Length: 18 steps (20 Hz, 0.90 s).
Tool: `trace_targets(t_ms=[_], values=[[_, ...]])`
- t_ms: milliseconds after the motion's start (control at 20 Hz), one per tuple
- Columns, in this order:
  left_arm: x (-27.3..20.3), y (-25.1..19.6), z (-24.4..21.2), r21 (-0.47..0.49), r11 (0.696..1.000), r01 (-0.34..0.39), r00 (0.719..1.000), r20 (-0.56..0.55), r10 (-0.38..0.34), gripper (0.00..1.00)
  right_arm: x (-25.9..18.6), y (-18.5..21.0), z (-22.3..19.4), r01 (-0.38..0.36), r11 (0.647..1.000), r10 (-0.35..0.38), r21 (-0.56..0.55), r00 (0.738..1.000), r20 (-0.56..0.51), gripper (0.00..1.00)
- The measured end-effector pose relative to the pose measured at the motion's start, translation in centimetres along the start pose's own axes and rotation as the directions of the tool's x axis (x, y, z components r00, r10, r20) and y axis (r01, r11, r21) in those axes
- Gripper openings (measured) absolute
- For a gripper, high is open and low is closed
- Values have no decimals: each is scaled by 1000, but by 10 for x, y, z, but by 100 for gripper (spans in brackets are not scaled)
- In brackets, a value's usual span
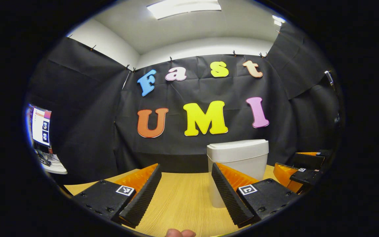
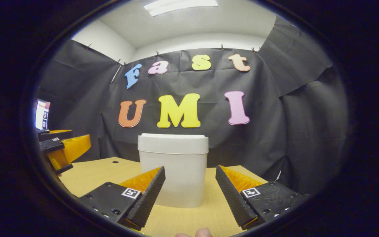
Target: Press the lid of the desktop garbage bin to open it, pick up the crumpled paper on the desktop and throw it into the bin, then pick up the pop can on the desktop and drop it into the bin, and finally close the garbage bin lid.
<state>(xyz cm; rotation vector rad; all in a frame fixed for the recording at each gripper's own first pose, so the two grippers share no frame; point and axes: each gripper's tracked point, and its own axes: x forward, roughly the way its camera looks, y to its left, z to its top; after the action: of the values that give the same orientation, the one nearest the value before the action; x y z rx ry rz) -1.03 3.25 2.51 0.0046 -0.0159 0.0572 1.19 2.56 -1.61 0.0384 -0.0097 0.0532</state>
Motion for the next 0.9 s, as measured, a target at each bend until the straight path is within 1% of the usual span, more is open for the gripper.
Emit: trace_targets(t_ms=[50,250,450,900], values=[[0,-1,-3,-7,1000,3,1000,-11,-3,98,-1,0,-2,2,1000,-2,4,1000,-2,96],[0,-8,-7,-24,999,26,999,-23,-26,99,-3,-1,0,18,1000,-17,-23,1000,4,95],[2,-7,-10,-27,999,33,999,-38,-34,99,-5,-5,8,25,999,-25,-29,999,22,95],[3,-16,-17,-28,998,54,996,-69,-56,99,-14,-6,10,31,999,-30,-27,999,27,95]])
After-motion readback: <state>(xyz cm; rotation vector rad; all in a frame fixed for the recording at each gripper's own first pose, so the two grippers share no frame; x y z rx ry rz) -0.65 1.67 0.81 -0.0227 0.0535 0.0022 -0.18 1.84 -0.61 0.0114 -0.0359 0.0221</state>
